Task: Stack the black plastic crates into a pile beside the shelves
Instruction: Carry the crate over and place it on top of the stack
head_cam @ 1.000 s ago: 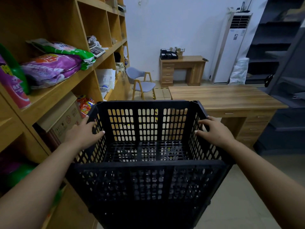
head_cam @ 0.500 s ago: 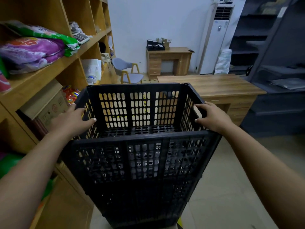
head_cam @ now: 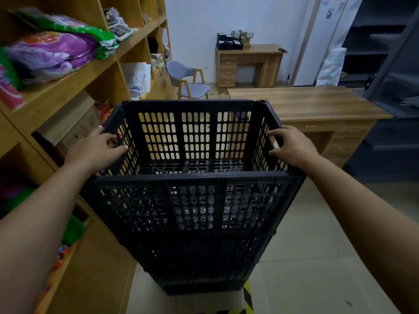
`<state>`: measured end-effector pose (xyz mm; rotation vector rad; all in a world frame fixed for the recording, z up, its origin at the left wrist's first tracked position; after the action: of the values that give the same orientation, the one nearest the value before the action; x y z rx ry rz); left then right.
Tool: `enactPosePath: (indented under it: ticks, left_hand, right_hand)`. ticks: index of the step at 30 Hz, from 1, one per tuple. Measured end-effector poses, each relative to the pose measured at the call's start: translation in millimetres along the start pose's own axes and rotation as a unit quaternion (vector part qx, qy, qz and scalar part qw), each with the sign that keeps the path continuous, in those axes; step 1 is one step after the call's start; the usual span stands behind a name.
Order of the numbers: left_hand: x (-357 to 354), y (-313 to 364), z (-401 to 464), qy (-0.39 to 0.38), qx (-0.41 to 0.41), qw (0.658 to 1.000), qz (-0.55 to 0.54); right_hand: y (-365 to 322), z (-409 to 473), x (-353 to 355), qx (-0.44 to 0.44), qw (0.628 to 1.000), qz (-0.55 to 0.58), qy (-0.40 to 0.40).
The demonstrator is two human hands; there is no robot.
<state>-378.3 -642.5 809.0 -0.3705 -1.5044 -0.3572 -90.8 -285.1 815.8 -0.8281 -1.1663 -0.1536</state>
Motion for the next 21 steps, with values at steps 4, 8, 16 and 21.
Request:
enactPosePath:
  ticks: [4,8,16,21]
  left_hand:
    - [1,3,-2,0.009,0.011,1.0,0.02]
    - [1,0,-7,0.004,-0.001,1.0,-0.015]
    - [-2,-5,-15,-0.018,-0.002,1.0,-0.024]
    - [1,-1,-16,-0.011,0.013,0.999,-0.03]
  right_hand:
    - [1,-2,-3,-0.002,0.999,-0.037,-0.005]
    - [0,-3,-3,-0.008,0.998,-0.061,-0.01]
    - [-4,-6,-6,-0.023,0.998,-0.055,-0.023]
    - [-1,-4,-4,-0.02,0.999,-0.035,-0.012]
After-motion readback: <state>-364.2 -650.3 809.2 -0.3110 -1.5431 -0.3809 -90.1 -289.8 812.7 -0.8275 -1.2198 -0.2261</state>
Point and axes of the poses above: each hand's wrist, its own z-axis towards the middle knuckle, its own x-axis out of the back of the hand, y = z × x, the point moved 5 cm from there along z, towards the middle knuckle, and after that the axes turned 9 degrees about z, right-handed, at the moved point
